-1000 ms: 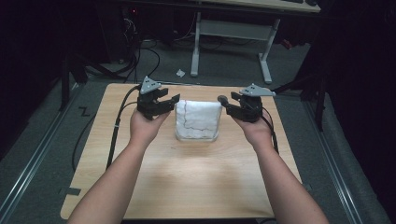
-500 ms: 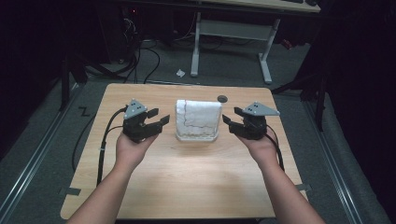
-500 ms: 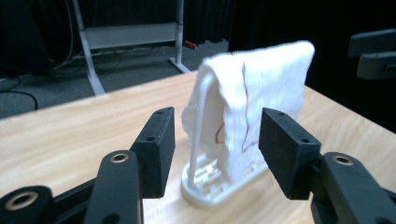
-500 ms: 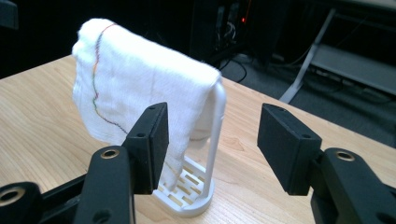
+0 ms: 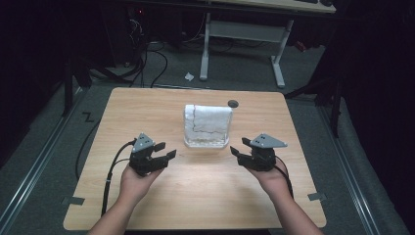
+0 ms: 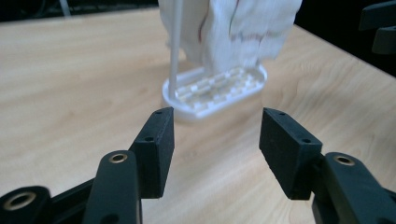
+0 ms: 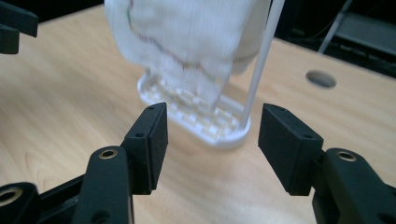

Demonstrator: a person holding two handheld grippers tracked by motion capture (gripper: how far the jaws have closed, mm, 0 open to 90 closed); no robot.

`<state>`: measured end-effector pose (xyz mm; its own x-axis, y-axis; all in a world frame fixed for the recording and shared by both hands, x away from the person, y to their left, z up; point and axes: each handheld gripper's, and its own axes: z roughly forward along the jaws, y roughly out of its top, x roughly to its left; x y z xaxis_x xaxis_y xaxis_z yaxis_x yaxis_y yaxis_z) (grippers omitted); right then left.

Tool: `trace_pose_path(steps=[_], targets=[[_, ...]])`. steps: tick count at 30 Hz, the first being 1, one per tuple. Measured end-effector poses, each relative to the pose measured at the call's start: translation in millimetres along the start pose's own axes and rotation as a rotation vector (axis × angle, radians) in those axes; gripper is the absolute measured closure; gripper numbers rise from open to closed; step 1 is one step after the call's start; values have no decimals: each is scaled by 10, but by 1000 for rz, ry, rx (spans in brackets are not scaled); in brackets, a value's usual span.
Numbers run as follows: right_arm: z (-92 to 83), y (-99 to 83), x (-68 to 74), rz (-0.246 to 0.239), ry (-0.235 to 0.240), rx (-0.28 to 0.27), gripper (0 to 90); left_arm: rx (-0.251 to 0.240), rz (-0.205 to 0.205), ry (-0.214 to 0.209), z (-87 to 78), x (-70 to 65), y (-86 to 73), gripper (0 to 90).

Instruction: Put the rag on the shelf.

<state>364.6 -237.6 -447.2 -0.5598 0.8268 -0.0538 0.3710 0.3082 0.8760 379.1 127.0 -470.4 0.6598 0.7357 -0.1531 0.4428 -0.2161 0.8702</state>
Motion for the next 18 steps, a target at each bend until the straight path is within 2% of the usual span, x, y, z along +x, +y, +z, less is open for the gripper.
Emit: trace_pose_path(steps=[5, 9, 12, 16, 18], targets=[[24, -295, 82, 38, 16, 23, 421, 64, -15, -17, 47, -34, -263, 448], [55, -514, 160, 58, 24, 46, 413, 117, 0, -31, 71, -106, -448, 442], [78, -632, 233, 60, 27, 71, 402, 141, 21, -30, 78, -145, -562, 440], [102, -720, 309, 66, 30, 88, 395, 142, 3, -51, 78, -172, -670, 430], [96, -783, 368, 99, 26, 85, 395, 168, 7, -75, 101, -257, -752, 431]])
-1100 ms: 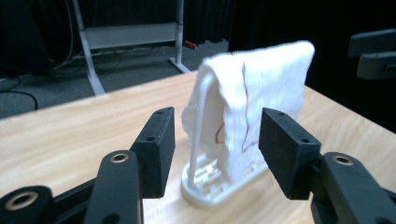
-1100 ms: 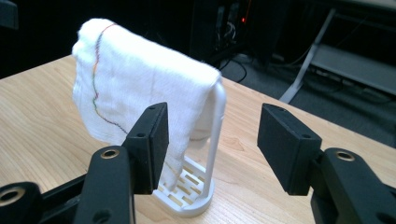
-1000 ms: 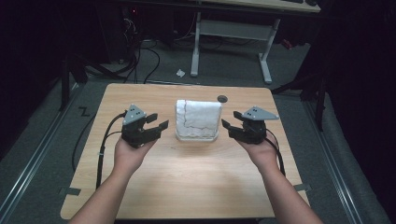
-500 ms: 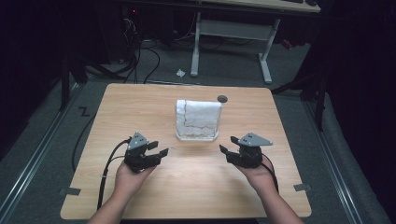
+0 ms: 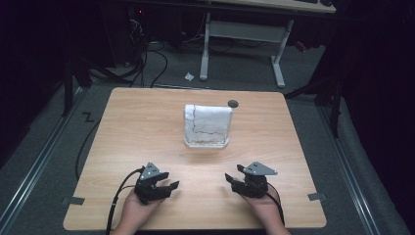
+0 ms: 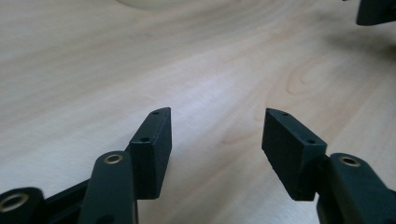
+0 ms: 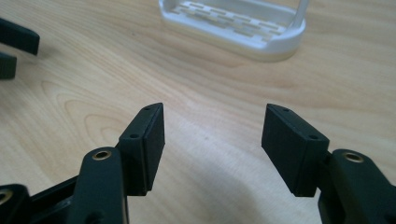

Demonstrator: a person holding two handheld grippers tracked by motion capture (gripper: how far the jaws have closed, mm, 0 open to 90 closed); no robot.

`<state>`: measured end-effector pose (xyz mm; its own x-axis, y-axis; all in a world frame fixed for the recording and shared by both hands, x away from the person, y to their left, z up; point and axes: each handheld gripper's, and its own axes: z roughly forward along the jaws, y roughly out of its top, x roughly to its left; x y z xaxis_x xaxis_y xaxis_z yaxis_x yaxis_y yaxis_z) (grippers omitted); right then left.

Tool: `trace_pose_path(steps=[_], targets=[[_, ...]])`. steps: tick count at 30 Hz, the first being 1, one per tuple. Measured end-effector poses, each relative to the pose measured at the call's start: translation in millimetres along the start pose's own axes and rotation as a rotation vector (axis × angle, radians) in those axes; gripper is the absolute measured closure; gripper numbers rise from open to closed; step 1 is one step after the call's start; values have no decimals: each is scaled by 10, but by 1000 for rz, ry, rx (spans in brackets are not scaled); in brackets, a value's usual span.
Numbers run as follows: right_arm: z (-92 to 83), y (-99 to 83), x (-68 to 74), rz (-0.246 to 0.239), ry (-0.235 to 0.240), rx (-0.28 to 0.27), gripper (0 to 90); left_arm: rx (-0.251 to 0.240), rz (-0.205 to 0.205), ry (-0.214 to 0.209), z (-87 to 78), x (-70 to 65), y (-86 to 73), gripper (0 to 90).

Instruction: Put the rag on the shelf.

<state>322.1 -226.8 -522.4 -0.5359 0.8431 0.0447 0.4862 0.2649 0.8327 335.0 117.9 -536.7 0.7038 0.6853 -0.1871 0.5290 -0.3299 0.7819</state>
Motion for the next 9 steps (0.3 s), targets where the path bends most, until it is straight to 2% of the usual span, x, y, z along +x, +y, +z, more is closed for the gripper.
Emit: trace_pose_path(steps=[1, 4, 6, 9], targets=[[4, -15, 17, -9, 4, 15, 393, 3, 18, -11, 15, -36, 10, 430], [18, -67, 53, -61, 4, 36, 393, -2, 75, 2, 22, -97, 51, 418], [35, -80, 43, -57, 10, 47, 393, -3, 62, -8, 36, -86, 50, 417], [41, -74, 28, -47, 7, 45, 392, 21, 63, -4, 57, -69, 45, 388]])
